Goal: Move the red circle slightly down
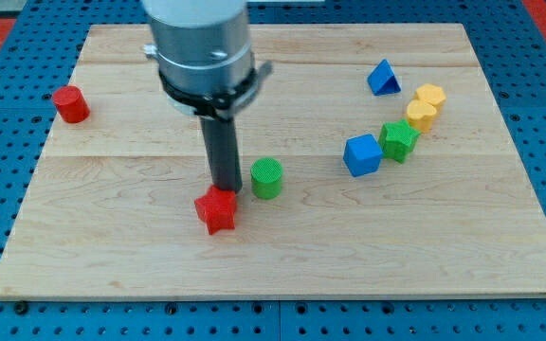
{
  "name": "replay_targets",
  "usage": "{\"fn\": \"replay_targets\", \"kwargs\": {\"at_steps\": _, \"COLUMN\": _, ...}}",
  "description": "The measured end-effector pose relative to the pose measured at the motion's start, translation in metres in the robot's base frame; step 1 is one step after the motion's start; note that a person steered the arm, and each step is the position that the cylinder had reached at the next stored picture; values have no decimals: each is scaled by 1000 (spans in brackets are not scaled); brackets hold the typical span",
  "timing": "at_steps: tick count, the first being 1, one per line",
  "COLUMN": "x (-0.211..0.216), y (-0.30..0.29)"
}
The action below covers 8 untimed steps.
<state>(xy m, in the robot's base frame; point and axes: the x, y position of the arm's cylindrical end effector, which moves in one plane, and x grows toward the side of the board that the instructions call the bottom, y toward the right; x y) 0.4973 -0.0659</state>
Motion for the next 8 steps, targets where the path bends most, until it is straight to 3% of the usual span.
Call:
{"fn": "replay_targets", "kwargs": {"at_steps": 1, "x": -3, "y": -48}}
{"fn": "replay_targets", "kwargs": {"at_steps": 2, "x": 23, "y": 3}}
{"fn": "replay_targets", "kwargs": {"at_steps": 3, "x": 17, "y": 12}}
{"fn": "replay_targets", "kwargs": {"at_steps": 4, "x": 14, "y": -127}}
{"fn": "replay_targets", "kwargs": {"at_steps": 5, "x": -15, "y": -238}}
{"fn": "replay_targets", "kwargs": {"at_steps": 6, "x": -26, "y": -239}}
{"fn": "replay_targets", "kwargs": {"at_steps": 8, "x": -159, "y": -232}}
